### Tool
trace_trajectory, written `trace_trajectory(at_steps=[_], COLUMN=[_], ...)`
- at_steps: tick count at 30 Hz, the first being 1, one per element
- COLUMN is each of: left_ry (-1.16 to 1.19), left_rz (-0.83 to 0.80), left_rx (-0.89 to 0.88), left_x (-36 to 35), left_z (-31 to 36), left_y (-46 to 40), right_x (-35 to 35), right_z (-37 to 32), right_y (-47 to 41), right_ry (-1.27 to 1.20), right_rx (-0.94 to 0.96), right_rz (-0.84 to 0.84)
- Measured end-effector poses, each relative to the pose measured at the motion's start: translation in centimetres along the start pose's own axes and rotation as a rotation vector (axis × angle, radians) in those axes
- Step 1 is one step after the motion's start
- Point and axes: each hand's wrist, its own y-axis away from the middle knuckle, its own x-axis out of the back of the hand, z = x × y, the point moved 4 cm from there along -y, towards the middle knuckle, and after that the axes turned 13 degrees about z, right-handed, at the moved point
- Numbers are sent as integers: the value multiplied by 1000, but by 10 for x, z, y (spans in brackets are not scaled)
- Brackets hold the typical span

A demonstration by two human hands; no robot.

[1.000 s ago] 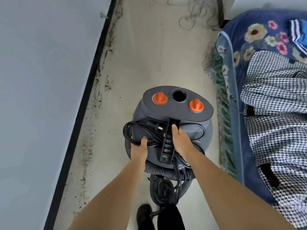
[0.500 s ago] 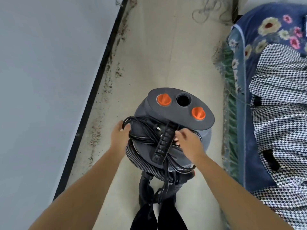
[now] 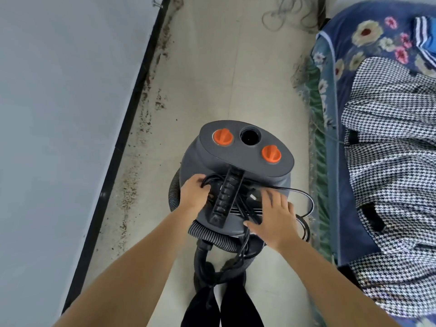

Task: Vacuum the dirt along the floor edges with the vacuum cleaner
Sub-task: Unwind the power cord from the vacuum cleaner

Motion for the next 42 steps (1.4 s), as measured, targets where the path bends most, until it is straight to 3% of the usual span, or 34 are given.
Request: trace_trajectory(at_steps=[3, 7, 14, 22, 27, 31, 34, 37, 39, 42], left_ry=[-133, -400, 7, 72, -42, -100, -199, -136, -51, 92], left_rz=[-46, -106, -311, -324, -234, -436, -668, -810, -764, -507], left_rx=[-106, -354, -55, 32, -37, -216, -351, -350, -339, -336], left_x=[2, -8, -15, -12, 23, 41, 37, 36, 43, 65], left_z=[7, 22, 18, 16, 15, 34, 52, 68, 74, 81], left_y=[1, 16, 35, 55, 85, 145, 199, 240, 256, 273], right_x=[-5, -11, -10, -5, 38, 103, 148, 196, 227, 266], right_z=[-6, -17, -13, 34, 47, 33, 15, 6, 8, 16], right_y=[-1, -8, -14, 9, 39, 69, 85, 97, 110, 140], right_ry=[32, 64, -85, -121, -622, -784, -707, -637, -611, -577], right_rx=[21, 106, -150, -369, -515, -434, -289, -174, -105, 39], right_rz=[103, 88, -57, -187, -288, -311, -291, -211, -224, -323])
